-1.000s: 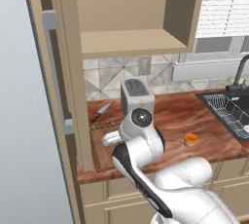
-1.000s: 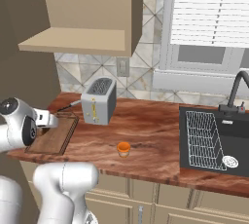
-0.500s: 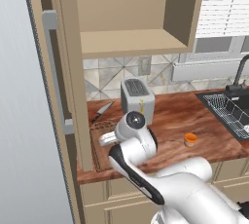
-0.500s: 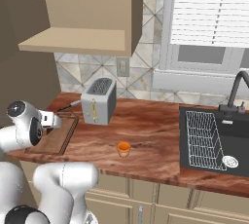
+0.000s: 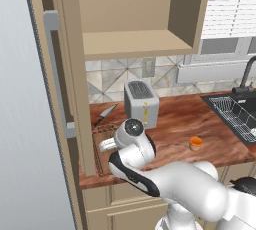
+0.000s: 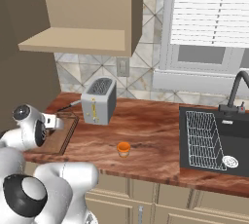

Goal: Pick the bread, place it on the cutting board, pick the jam, place it on the counter, and close the cabinet.

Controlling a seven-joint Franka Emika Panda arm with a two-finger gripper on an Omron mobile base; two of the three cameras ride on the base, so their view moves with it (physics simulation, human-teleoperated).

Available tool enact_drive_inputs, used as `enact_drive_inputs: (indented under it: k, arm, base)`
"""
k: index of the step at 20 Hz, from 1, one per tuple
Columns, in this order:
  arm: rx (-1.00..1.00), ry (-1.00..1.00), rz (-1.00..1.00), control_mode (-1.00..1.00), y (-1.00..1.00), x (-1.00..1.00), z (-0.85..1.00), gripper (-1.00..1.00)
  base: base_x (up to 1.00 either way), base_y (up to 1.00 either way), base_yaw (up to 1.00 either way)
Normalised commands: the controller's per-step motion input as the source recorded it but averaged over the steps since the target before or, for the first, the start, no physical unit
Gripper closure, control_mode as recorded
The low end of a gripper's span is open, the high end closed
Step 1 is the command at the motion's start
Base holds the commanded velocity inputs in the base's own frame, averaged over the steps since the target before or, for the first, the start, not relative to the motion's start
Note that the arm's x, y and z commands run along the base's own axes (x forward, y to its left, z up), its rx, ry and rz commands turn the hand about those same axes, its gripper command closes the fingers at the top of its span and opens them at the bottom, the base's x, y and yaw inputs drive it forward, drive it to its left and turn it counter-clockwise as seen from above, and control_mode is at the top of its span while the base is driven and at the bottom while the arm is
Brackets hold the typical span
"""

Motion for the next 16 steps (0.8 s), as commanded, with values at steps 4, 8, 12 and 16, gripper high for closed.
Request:
enact_drive_inputs:
  k: [4, 8, 12, 16]
  arm:
    - [0.00, 0.00, 0.00, -1.00, 0.06, 0.18, -0.28, 1.00]
    - [0.00, 0.00, 0.00, -1.00, 0.05, 0.06, -0.27, 1.00]
    - [0.00, 0.00, 0.00, -1.00, 0.03, 0.00, -0.19, 1.00]
    - [0.00, 0.00, 0.00, -1.00, 0.03, 0.00, -0.15, 1.00]
  base:
    - [0.00, 0.00, 0.00]
    - [0.00, 0.00, 0.00]
    - [0.00, 0.00, 0.00]
    - [0.00, 0.00, 0.00]
